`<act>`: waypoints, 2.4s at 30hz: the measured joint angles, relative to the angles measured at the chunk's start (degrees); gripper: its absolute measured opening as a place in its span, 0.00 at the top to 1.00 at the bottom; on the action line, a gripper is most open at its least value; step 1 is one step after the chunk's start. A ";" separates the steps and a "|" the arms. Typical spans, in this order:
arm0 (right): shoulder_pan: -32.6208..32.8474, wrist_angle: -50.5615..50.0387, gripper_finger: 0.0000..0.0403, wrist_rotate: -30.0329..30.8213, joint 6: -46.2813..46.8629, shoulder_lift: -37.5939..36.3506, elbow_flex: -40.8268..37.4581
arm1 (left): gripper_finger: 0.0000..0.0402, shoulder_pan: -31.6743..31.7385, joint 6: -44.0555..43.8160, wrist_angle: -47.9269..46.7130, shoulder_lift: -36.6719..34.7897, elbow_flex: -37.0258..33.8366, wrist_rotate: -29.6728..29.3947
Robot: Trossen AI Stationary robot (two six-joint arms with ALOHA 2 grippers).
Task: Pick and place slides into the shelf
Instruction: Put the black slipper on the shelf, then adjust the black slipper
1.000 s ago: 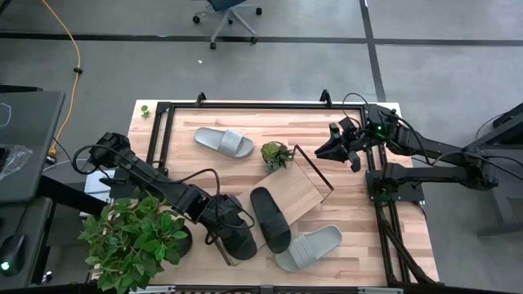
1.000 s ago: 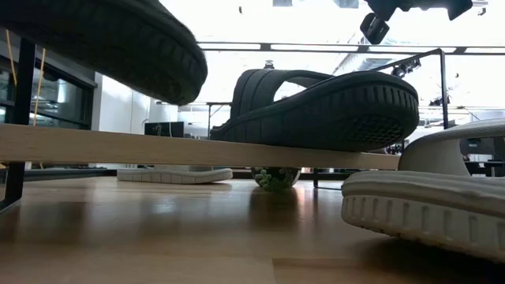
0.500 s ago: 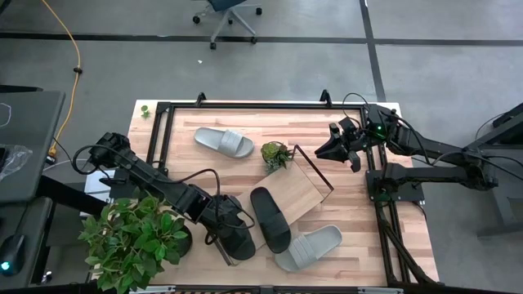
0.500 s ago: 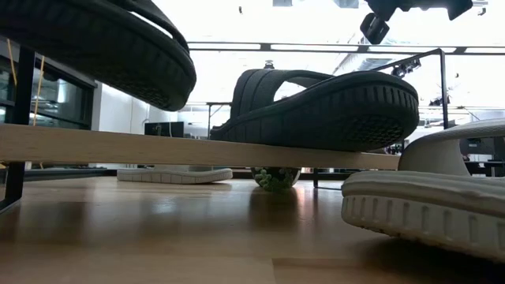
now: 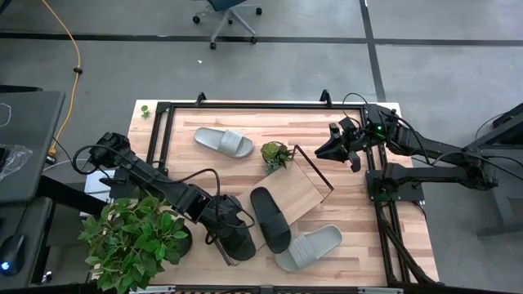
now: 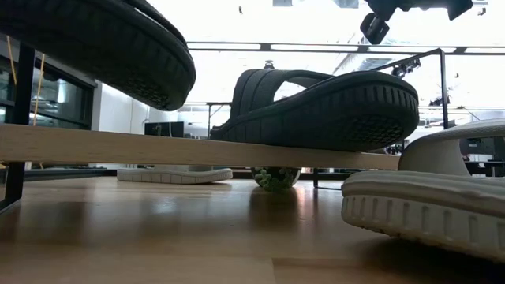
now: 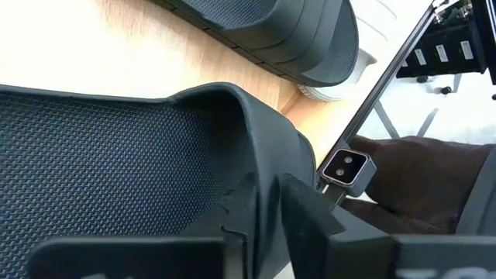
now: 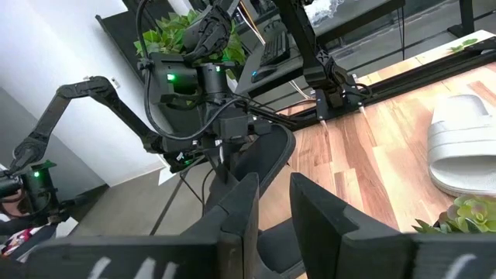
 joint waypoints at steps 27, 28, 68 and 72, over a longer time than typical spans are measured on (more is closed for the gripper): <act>0.00 -0.02 0.83 0.00 -0.02 0.00 0.00 | 0.78 0.42 8.92 0.38 -0.02 0.00 -5.90; 0.00 -0.02 0.83 0.00 -0.01 0.00 0.00 | 0.78 0.66 10.08 0.39 -0.02 0.00 -6.12; 20.94 -29.68 0.84 7.74 -6.85 19.83 17.59 | 0.78 9.05 54.98 15.96 -4.13 0.00 3.63; 23.62 -28.79 0.88 9.05 -2.83 21.50 17.59 | 0.78 9.05 59.49 16.15 -5.92 0.00 3.68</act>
